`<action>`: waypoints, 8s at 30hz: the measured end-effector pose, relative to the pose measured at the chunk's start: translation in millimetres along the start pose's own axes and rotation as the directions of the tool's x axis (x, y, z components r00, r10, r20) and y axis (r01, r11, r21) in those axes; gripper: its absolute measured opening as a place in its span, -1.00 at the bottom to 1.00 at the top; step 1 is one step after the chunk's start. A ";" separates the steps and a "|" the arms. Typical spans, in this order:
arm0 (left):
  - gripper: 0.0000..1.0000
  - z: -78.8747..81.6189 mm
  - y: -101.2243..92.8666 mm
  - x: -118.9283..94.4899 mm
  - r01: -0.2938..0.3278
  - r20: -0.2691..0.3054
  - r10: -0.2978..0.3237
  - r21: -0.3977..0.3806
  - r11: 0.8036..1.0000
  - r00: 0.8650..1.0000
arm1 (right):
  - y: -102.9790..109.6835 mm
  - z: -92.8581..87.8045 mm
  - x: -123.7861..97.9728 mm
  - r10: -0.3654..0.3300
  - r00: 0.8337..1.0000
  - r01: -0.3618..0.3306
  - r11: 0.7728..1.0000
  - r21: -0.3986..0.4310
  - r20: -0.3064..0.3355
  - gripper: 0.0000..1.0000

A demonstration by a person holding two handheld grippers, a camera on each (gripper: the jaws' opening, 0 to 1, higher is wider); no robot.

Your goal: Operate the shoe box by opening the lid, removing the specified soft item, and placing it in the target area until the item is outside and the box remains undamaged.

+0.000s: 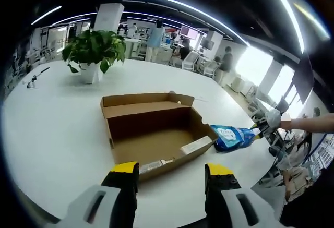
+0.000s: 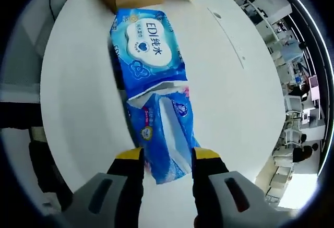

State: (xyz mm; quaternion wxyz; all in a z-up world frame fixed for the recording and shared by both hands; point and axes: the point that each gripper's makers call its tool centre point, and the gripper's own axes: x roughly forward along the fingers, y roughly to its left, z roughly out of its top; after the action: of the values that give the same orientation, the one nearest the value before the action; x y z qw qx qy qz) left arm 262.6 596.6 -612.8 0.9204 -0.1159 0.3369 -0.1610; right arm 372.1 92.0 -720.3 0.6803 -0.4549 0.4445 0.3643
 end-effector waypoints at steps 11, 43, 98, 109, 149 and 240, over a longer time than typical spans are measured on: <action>0.02 4.4 -5.6 20.5 0.073 -0.021 -0.073 0.023 0.997 0.997 | 9.7 -7.1 -21.6 -0.028 1.000 0.028 0.993 0.115 0.003 -0.34; 0.02 14.5 3.6 33.3 0.161 -0.029 -0.160 0.012 0.987 0.987 | 35.1 155.8 -35.9 -0.047 0.951 -0.042 0.959 0.279 0.306 -0.29; 0.01 2.0 48.2 0.6 0.113 0.040 -0.110 -0.076 0.991 0.993 | 109.8 354.7 0.7 0.249 0.913 -0.201 0.964 -0.174 0.324 -0.24; 0.01 -0.7 56.8 -4.6 0.098 0.047 -0.094 -0.093 0.991 0.994 | 118.3 355.6 14.5 0.296 0.924 -0.235 0.939 -0.250 0.243 -0.23; 0.01 2.0 59.1 -1.9 0.098 0.041 -0.095 -0.081 0.992 0.995 | 132.0 372.1 38.6 0.507 0.839 -0.465 0.856 -0.224 0.197 -0.09; 0.01 15.7 33.5 5.9 0.147 0.052 -0.144 -0.050 0.988 0.988 | 100.0 379.5 0.7 0.306 0.923 -0.234 0.928 -0.291 0.232 -0.63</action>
State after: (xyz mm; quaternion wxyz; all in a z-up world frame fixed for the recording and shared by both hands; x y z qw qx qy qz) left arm 284.5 626.9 -615.4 0.9105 -0.1686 0.3096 -0.2160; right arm 386.0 482.0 -678.0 0.6128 -0.4188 0.3540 0.5691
